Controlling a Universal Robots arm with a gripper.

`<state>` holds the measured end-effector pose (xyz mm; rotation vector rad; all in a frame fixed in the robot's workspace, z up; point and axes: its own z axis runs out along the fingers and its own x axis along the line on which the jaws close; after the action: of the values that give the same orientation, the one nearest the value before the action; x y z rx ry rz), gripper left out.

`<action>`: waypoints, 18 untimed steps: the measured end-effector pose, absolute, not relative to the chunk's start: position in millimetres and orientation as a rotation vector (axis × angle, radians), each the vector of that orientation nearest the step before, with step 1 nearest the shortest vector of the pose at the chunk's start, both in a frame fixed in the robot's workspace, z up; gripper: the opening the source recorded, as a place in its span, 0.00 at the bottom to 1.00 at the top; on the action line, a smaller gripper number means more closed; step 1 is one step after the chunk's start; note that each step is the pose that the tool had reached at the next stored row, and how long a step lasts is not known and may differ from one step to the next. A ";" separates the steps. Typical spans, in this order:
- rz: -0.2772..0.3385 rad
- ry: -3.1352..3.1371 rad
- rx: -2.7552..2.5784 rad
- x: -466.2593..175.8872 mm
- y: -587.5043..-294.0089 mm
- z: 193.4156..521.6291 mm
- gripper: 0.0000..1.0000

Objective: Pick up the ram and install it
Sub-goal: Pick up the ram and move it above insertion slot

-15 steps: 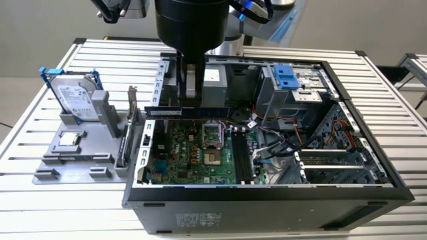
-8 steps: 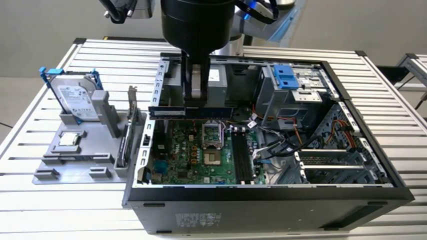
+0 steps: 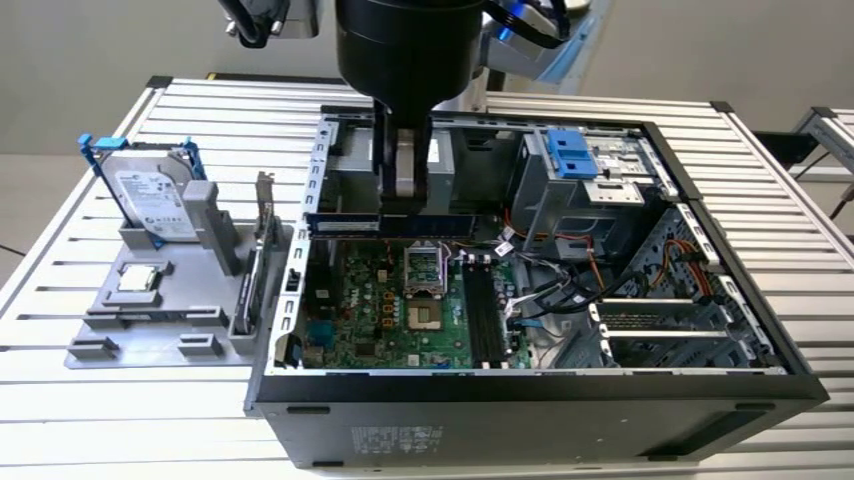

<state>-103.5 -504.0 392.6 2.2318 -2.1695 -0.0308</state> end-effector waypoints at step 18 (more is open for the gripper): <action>-0.030 -2.169 2.232 -88.3 -503.9 392.5 0.00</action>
<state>-88.3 -503.9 392.5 2.2316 -2.1692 -0.0301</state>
